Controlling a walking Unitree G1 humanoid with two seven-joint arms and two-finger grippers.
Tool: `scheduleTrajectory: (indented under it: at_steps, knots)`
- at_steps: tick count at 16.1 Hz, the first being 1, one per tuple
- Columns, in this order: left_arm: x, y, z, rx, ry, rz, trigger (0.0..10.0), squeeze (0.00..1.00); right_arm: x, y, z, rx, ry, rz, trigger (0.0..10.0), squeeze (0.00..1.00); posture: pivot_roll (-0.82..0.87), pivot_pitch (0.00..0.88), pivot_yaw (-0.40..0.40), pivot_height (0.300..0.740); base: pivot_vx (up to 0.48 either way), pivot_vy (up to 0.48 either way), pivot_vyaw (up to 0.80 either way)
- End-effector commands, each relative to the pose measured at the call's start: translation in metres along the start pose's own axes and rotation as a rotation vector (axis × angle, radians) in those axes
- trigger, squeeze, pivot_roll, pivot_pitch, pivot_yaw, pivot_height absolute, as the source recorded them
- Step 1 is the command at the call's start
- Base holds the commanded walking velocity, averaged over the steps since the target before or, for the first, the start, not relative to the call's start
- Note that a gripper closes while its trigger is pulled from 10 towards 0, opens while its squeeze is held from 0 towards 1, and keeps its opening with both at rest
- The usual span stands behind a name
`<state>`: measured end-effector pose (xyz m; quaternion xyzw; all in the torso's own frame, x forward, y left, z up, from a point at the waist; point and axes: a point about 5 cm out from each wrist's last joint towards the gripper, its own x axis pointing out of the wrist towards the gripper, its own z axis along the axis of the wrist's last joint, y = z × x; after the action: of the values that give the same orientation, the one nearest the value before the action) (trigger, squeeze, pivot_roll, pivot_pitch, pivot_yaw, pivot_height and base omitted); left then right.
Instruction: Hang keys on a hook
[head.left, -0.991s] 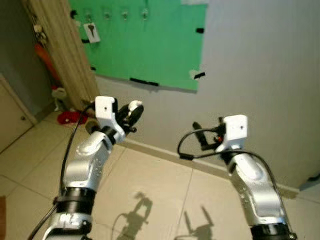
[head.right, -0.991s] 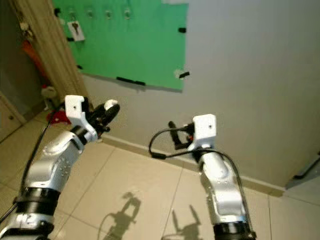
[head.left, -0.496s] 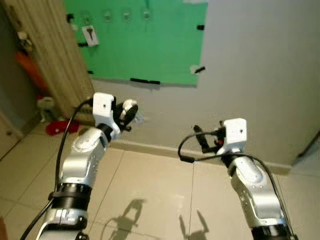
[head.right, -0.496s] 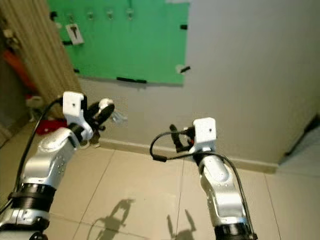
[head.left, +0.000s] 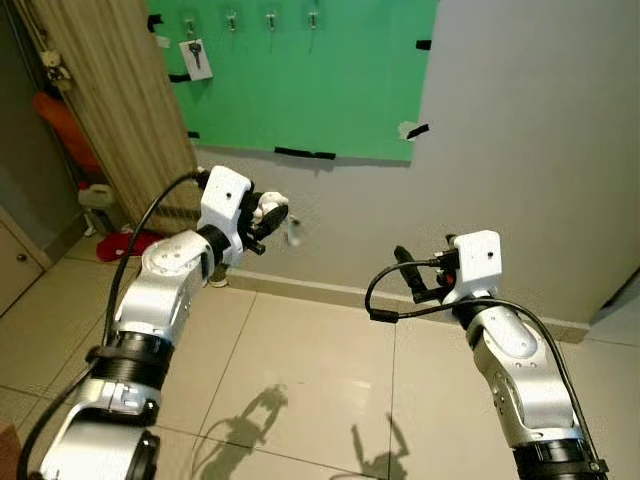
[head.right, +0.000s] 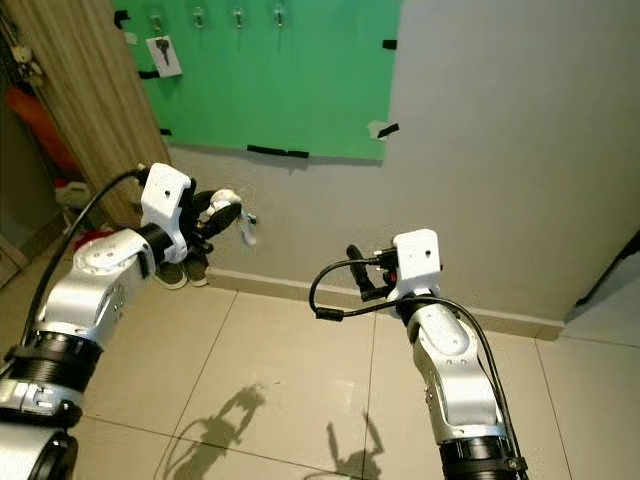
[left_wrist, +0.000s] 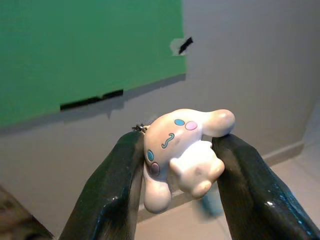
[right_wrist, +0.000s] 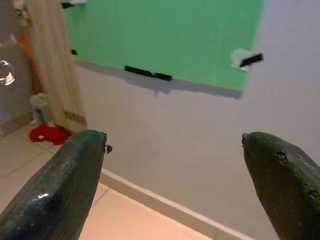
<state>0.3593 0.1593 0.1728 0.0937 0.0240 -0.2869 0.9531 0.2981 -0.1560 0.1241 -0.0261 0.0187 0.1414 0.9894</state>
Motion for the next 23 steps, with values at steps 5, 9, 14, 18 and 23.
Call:
scheduleTrajectory:
  at_steps: [5,9,14,18,23]
  knots:
    - [0.001,0.01,0.025,0.156,-0.013,-0.221,10.0,0.0,0.0,0.0,0.013,-0.054,0.013,0.19,10.0,0.0,-0.03,0.0,0.106,0.74,0.0,0.0,0.0]
    - [0.003,0.003,0.039,0.218,-0.057,-0.399,10.0,0.0,0.003,0.003,0.034,-0.126,-0.003,0.337,10.0,0.0,-0.04,0.0,0.113,0.74,0.0,0.0,0.0]
    - [0.006,-0.016,0.049,0.181,-0.059,-0.705,10.0,0.0,0.016,0.02,0.064,-0.21,-0.034,0.533,10.0,0.0,-0.04,0.0,0.126,0.74,0.0,0.0,0.0]
    - [0.009,-0.021,0.06,0.162,-0.097,-0.793,10.0,0.0,0.017,0.026,0.072,-0.233,-0.025,0.622,10.0,0.0,-0.03,0.0,0.127,0.74,0.0,0.0,0.0]
    - [0.009,-0.02,0.071,0.098,-0.159,-0.861,10.0,0.0,0.017,0.033,0.082,-0.233,-0.035,0.685,10.0,0.0,-0.03,0.0,0.135,0.74,0.0,0.0,0.0]
